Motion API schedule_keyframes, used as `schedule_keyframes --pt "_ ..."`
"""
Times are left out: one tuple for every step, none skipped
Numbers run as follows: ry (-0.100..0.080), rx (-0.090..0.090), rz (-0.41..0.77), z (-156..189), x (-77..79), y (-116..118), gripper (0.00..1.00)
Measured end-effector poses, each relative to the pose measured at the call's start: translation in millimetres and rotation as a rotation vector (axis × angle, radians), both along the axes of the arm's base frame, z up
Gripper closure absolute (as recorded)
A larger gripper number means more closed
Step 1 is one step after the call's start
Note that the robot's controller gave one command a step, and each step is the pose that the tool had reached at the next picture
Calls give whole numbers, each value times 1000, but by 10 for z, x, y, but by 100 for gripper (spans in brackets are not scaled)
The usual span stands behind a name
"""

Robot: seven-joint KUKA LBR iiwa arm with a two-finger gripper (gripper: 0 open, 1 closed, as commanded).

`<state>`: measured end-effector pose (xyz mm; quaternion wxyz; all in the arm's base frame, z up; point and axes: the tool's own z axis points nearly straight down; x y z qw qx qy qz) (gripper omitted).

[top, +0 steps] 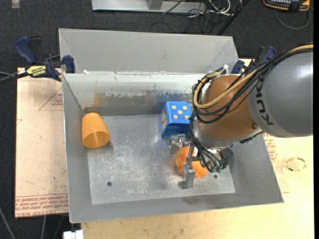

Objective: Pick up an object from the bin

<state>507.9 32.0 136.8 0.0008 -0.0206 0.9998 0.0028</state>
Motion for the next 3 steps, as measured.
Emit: schedule_keyframes --pt "-5 -4 27 -297 -149 -259 0" --pt "-1 -2 99 -493 140 -284 0" --pt "-9 -4 305 -608 355 -348 0"
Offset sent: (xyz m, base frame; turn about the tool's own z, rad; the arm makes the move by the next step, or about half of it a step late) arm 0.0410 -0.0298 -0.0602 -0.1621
